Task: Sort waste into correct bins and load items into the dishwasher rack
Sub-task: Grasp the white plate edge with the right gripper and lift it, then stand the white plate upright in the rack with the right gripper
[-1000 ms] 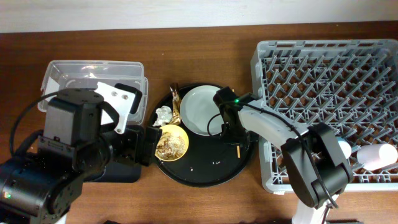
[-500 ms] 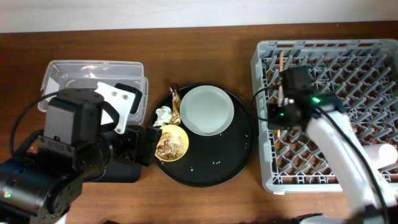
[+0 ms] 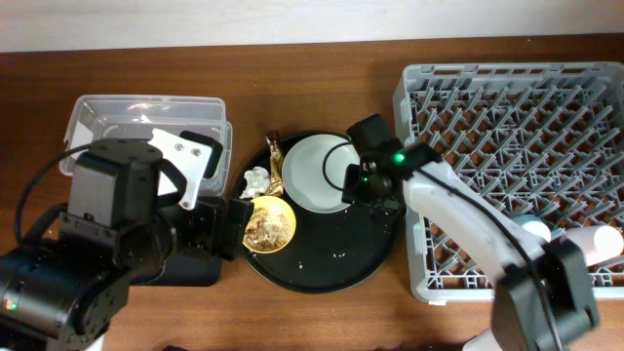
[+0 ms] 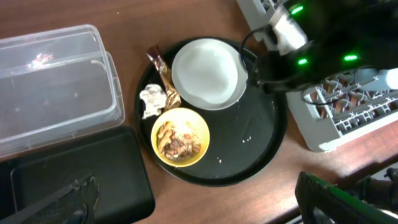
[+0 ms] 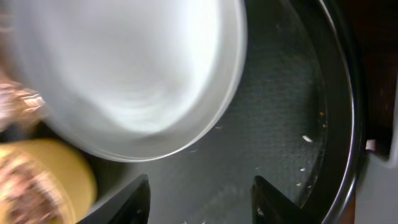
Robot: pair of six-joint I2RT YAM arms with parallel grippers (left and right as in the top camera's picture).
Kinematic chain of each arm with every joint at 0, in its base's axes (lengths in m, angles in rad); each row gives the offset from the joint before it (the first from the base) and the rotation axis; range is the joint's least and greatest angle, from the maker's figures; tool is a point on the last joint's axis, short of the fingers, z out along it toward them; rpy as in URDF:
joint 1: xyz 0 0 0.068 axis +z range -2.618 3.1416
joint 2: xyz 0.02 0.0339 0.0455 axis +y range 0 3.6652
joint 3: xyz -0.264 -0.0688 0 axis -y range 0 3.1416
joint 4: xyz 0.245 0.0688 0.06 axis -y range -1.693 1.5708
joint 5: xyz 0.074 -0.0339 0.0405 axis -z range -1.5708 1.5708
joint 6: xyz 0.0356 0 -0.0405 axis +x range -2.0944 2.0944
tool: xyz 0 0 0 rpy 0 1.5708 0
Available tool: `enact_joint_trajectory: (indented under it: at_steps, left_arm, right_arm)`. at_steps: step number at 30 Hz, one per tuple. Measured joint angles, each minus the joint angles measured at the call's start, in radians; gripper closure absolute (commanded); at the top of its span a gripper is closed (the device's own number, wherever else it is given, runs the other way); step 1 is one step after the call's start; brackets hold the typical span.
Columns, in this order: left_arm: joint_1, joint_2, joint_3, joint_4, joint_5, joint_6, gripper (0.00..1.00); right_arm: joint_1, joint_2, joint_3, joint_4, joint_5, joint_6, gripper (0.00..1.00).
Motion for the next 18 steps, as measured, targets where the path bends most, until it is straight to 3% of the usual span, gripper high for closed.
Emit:
enact_joint_trajectory:
  at_steps: [2,4,7,8,9,10,11,14,16,18]
  left_arm:
    - [0.0,0.0,0.0,0.0,0.0,0.0,0.0]
    - [0.0,0.0,0.0,0.0,0.0,0.0,0.0]
    - [0.0,0.0,0.0,0.0,0.0,0.0,0.0]
    - [0.0,0.0,0.0,0.0,0.0,0.0,0.0]
    - [0.0,0.0,0.0,0.0,0.0,0.0,0.0]
    - [0.0,0.0,0.0,0.0,0.0,0.0,0.0]
    - [0.0,0.0,0.0,0.0,0.0,0.0,0.0]
    - [0.0,0.0,0.0,0.0,0.0,0.0,0.0]
    - [0.0,0.0,0.0,0.0,0.0,0.0,0.0]
    - [0.0,0.0,0.0,0.0,0.0,0.0,0.0]
  right_arm:
    - [-0.082,0.125,-0.001,0.044,-0.092,0.021,0.58]
    - [-0.111,0.189,-0.002,0.076,-0.146,0.027,0.71]
    - [-0.11,0.204,-0.002,0.106,-0.165,0.031,0.75]
    - [-0.11,0.204,-0.001,0.114,-0.165,0.031,0.88]
    - [-0.11,0.204,-0.001,0.116,-0.164,0.032,0.94]
    - [-0.11,0.204,-0.001,0.116,-0.164,0.031,0.93]
    - [-0.11,0.204,-0.001,0.108,-0.154,0.035,0.8]
    - [-0.11,0.206,-0.002,0.101,-0.138,0.03,0.77]
    - [-0.11,0.206,-0.021,0.116,-0.119,0.033,0.96]
    - [-0.111,0.206,-0.036,0.121,-0.12,0.03,0.96]
